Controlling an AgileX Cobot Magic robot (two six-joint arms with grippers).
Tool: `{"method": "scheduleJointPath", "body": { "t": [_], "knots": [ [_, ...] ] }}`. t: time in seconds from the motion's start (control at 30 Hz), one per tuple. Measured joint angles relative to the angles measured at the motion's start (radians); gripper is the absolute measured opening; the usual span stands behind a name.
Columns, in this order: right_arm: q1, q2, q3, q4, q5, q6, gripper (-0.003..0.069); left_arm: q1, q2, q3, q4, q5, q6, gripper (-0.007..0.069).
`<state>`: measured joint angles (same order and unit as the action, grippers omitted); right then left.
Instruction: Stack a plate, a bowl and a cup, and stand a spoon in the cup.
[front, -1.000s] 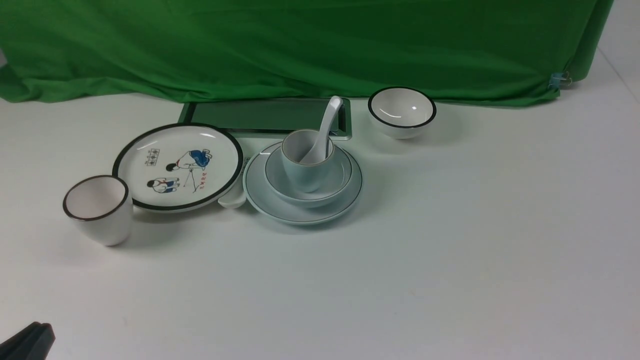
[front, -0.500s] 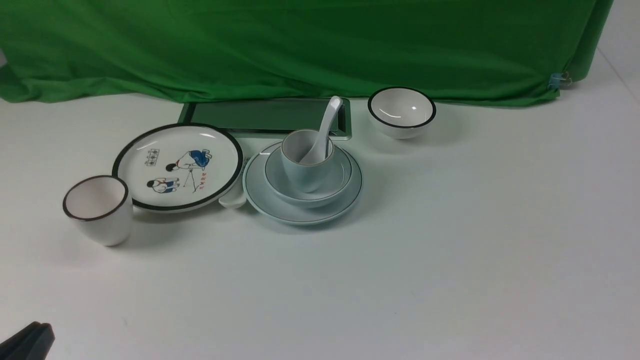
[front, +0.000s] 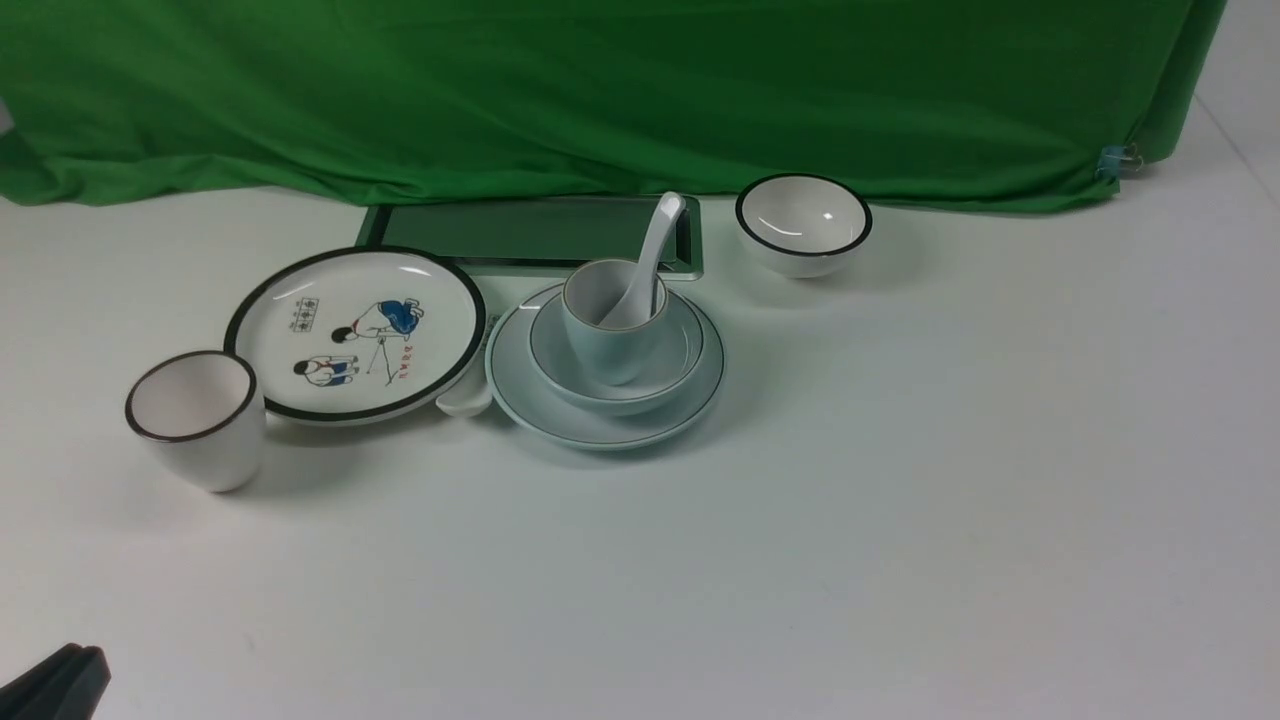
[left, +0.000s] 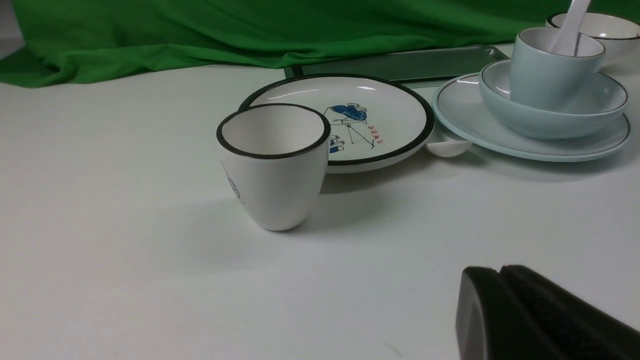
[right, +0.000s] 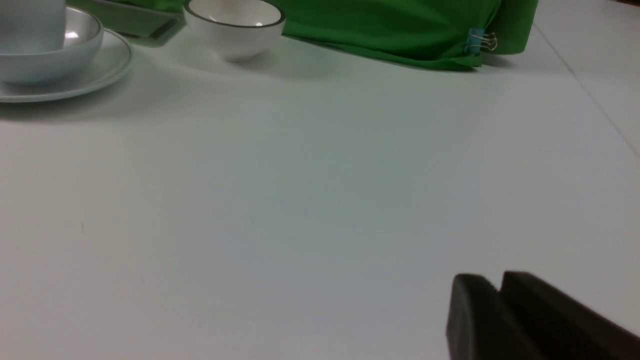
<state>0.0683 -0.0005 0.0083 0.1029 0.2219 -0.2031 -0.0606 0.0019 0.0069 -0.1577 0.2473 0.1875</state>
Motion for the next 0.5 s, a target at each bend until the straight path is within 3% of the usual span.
{"method": "scheduleJointPath", "body": {
  "t": [0.5],
  "knots": [
    [0.000,0.000,0.000,0.000,0.000,0.000,0.0145,0.000,0.000,0.000,0.000,0.000,0.000,-0.0029]
  ]
}}
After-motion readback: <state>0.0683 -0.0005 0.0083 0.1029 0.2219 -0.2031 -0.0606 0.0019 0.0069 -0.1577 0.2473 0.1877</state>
